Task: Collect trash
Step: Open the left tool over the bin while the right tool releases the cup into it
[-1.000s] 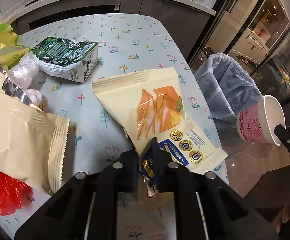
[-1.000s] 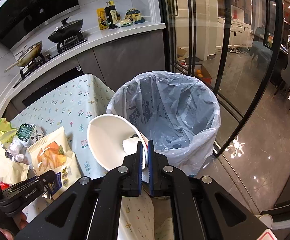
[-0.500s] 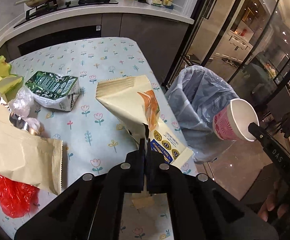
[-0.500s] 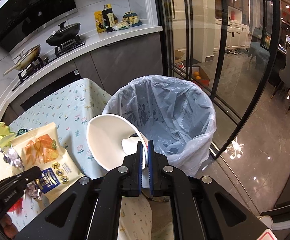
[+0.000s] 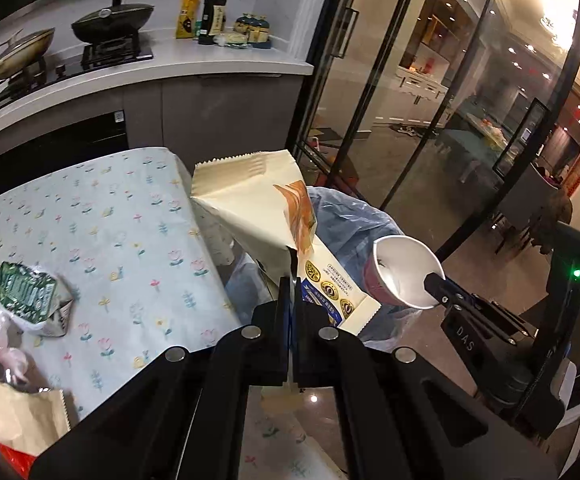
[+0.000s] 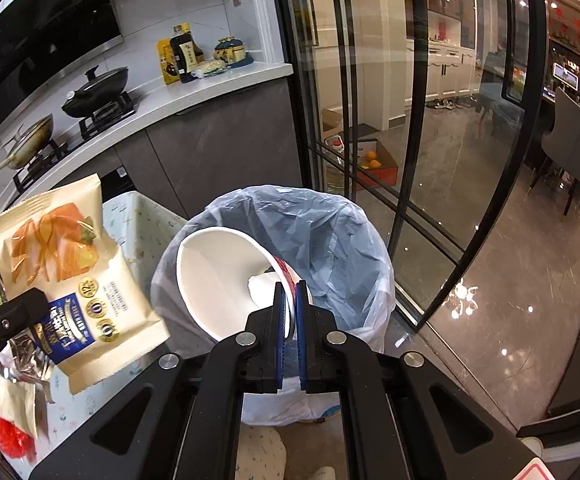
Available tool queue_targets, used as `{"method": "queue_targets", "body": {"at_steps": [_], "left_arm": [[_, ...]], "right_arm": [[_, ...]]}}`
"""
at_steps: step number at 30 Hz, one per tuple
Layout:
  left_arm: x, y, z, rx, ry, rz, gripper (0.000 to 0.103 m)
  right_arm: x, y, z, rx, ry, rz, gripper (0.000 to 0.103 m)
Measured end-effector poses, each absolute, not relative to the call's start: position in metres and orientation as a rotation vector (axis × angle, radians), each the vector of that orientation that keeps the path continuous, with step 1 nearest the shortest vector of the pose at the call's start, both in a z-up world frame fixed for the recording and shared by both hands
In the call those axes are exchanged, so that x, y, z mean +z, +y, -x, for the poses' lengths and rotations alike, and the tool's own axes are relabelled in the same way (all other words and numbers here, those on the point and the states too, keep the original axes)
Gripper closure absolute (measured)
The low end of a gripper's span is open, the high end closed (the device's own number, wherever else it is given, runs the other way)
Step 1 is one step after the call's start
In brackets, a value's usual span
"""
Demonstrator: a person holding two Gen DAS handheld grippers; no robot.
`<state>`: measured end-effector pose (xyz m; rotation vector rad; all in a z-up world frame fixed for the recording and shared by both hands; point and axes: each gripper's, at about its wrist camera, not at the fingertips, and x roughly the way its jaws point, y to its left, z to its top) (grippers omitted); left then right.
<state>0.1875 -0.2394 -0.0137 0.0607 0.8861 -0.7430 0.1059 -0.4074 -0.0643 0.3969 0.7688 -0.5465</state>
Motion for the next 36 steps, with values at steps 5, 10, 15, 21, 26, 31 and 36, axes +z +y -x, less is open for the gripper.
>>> {"method": "queue_targets", "body": {"at_steps": [5,10,15,21,26,31,36], "left_arm": [[-0.038,-0.274,-0.201,-0.768,0.927,-0.097,0.103],[-0.054,-0.295,-0.208,-0.815,0.965,-0.111,0.098],[-0.05,-0.292,-0.206,-0.785,0.927,-0.11,0.056],[-0.041,-0.278,-0.208,-0.759,0.891,-0.096,0.05],[-0.033,-0.261,-0.202,-0.727,0.87,-0.091,0.05],[-0.022,-0.238,-0.193,-0.697,0.847,-0.071,0.05],[-0.009,-0.213,-0.179,-0.663,0.815,-0.062,0.05]], "right_arm": [[-0.075,-0.43,-0.114,-0.559,0.773,-0.456,0.098],[-0.077,-0.437,-0.12,-0.562,0.757,-0.472,0.084],[-0.072,-0.435,-0.119,-0.555,0.724,-0.474,0.066],[-0.065,-0.427,-0.108,-0.551,0.703,-0.47,0.063],[-0.055,-0.415,-0.098,-0.543,0.697,-0.45,0.062],[-0.042,-0.396,-0.085,-0.52,0.685,-0.438,0.061],[-0.03,-0.369,-0.073,-0.499,0.678,-0.405,0.058]]}}
